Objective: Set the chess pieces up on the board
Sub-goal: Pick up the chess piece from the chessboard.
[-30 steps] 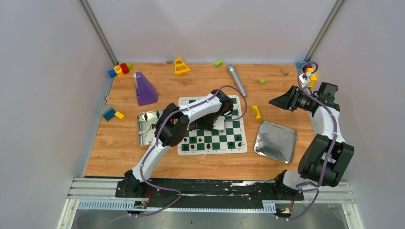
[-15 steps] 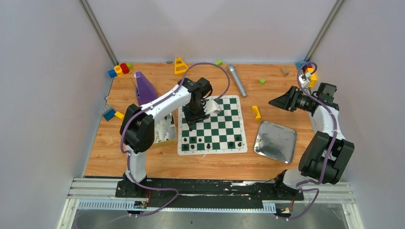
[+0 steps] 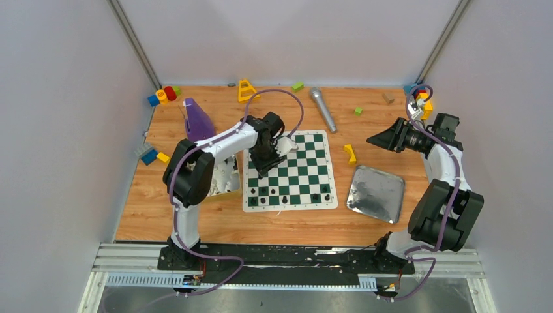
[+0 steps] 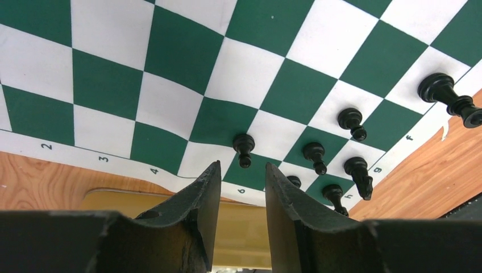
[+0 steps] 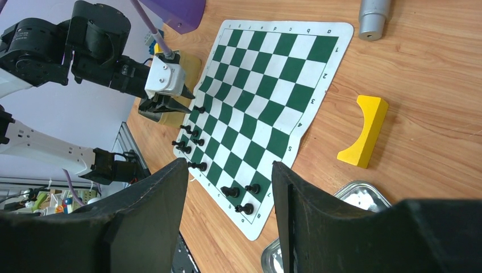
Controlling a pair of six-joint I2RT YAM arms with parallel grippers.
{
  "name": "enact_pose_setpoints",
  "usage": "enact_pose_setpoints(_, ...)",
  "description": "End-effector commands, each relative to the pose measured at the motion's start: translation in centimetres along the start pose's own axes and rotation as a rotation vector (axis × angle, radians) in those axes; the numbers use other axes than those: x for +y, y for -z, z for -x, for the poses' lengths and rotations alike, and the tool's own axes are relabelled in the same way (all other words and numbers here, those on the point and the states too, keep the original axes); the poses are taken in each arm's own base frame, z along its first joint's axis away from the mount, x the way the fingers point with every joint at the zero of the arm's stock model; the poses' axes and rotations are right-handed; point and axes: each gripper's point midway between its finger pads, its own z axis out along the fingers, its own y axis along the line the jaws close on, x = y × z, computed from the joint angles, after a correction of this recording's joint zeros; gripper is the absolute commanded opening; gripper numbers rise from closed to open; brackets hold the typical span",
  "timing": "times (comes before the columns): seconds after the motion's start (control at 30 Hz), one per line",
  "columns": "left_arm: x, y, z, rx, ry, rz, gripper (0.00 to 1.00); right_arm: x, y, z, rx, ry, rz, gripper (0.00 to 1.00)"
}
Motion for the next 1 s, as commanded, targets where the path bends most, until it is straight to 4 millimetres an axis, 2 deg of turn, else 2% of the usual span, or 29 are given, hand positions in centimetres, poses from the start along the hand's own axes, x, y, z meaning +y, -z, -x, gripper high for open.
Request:
enact_pose_setpoints(0.0,0.3,-0.8,0.8,-0.034,0.022,0.005,0.41,0.0,0.1,0.4,-0.01,0.031,0.016,0.57)
enact_pose_setpoints(0.57,-0.3,-2.2,-0.9,0.031,0.027,-0.037,0.39,0.0,0.1,0.3,-0.009,0.026,0.016,0.56)
enact_pose_setpoints(0.83,-0.4,-2.3,-0.6,0.024,0.021,-0.051,0.2,0.0,0.1,0.2,-0.007,0.02,0.018,0.56)
enact_pose_setpoints(0.87,-0.4,-2.3,-0.5,0.022,0.018,-0.052,0.13,0.0,0.1,0.2,-0.008,0.02,0.018,0.56)
enact_pose_setpoints(0.97,-0.7,-1.6,0.3,-0.001,0.002,-0.069,0.06,0.0,0.1,0.2,-0.007,0.021,0.017,0.56)
